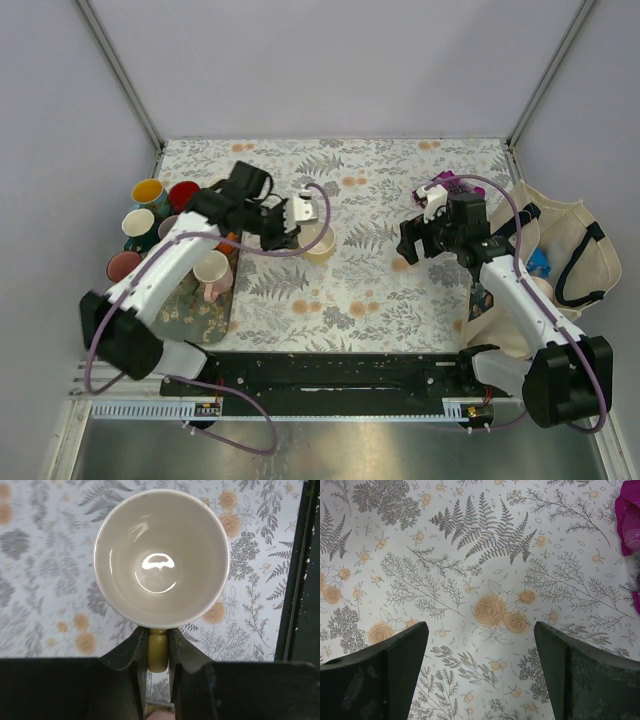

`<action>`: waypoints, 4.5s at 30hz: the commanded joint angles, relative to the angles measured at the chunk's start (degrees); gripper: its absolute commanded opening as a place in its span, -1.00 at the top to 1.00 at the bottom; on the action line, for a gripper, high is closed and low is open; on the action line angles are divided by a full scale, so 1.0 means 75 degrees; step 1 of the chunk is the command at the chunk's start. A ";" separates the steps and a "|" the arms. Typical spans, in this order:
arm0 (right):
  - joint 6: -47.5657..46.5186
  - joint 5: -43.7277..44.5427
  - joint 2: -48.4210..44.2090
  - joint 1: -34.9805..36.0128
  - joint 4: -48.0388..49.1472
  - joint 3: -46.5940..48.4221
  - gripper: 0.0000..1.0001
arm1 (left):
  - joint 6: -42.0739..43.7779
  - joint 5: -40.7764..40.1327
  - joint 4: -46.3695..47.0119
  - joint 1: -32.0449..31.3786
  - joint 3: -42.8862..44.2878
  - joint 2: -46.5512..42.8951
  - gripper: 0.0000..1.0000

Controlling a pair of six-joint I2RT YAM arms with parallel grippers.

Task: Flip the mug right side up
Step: Move the cup to the tray, then reset both arms

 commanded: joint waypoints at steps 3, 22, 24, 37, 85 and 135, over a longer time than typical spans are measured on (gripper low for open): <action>0.0511 0.0013 0.0462 -0.0031 0.0593 0.0617 -0.91 | 0.0174 -0.0367 -0.1498 0.0957 -0.0083 -0.2427 1.00; 0.0979 -0.0303 0.1061 -0.0031 0.0921 0.0841 -0.88 | 0.0140 -0.4668 -0.5487 0.3197 0.0107 -0.5839 1.00; 0.1026 -0.0350 0.1061 -0.0019 0.0945 0.0770 -0.87 | 0.0350 -0.4728 -0.5498 0.3186 -0.0303 -0.6097 1.00; 0.0839 -0.0291 0.1096 -0.0020 0.1003 0.0770 -0.88 | -0.0339 -0.4131 -0.5487 0.3209 -0.2355 -0.6695 1.00; 0.0734 -0.0397 0.1389 -0.0031 0.0699 0.1004 -0.87 | 0.5178 -0.3217 -0.4947 0.7099 -0.3857 -0.4821 0.26; 0.1389 0.4384 0.1447 -0.0031 -0.2008 0.4588 -0.99 | -0.4788 -0.2111 0.1284 0.2283 0.0749 -0.1716 -0.98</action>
